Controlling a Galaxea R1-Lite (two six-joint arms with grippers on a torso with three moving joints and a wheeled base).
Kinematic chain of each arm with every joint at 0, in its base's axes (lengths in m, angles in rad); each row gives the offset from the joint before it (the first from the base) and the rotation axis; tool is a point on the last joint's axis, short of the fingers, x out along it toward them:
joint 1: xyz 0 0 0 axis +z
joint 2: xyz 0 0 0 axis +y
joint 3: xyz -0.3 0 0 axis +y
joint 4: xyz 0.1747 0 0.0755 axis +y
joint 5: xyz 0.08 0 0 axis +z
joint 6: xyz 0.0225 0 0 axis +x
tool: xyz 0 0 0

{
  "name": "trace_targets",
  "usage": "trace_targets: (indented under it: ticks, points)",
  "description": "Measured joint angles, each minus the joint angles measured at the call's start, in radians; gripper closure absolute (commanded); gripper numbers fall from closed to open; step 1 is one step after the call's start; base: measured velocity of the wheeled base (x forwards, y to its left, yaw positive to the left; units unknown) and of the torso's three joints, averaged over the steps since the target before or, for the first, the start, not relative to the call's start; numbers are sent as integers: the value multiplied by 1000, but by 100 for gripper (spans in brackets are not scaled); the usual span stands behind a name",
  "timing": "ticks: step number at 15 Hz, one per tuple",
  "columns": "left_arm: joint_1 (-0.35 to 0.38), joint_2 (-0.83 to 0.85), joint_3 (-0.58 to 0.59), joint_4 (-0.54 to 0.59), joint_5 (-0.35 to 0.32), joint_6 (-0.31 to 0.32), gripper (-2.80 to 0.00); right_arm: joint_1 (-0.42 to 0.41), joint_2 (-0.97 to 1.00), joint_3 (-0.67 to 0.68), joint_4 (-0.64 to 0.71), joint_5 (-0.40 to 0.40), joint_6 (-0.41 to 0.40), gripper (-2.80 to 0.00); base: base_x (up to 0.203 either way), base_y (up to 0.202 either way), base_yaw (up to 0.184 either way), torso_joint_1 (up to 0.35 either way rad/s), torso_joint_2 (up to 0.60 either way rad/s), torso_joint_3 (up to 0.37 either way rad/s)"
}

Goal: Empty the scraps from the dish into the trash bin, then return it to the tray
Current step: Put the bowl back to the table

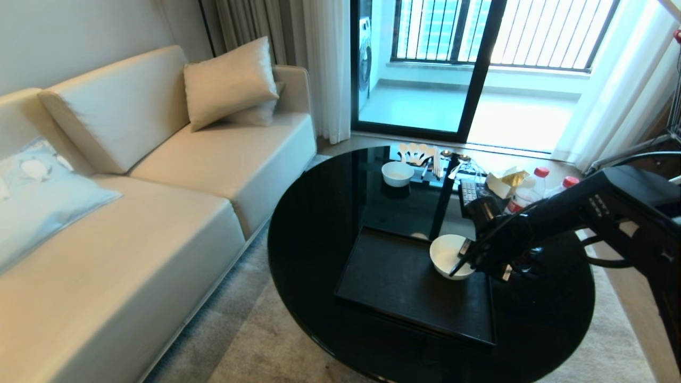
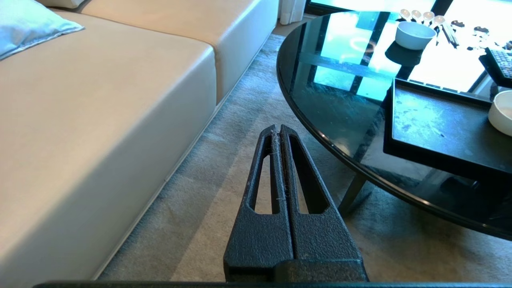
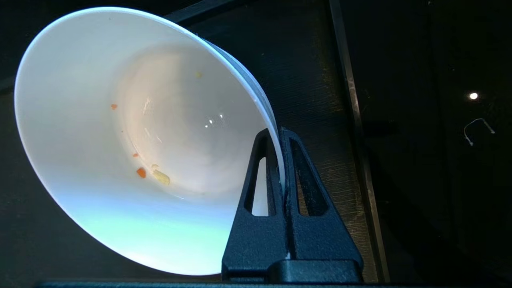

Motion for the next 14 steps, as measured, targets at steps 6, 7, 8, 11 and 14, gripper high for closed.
trace_targets:
  ticks: [6, 7, 8, 11, 14]
  points:
    - [0, 0, 0, 0, 0, 0, 0, 2, 2, 3, 10, 39, 1, 0, 0, 0, 0, 0, 0, 0]
    - [0, 0, 0, 0, 0, 0, 0, 3, 1, 5, 12, 39, 0, 0, 0, 0, 0, 0, 0, 0]
    - [0, 0, 0, 0, 0, 0, 0, 4, -1, 7, 14, 39, 1, 0, 0, 0, 0, 0, 0, 0]
    - [0, 0, 0, 0, 0, 0, 0, 5, -11, 10, 21, 40, 0, 0, 0, 0, 0, 0, 0, 0]
    - [0, 0, 0, 0, 0, 0, 0, 6, -25, 22, 23, 42, 0, 0, 0, 0, 0, 0, 0, 0]
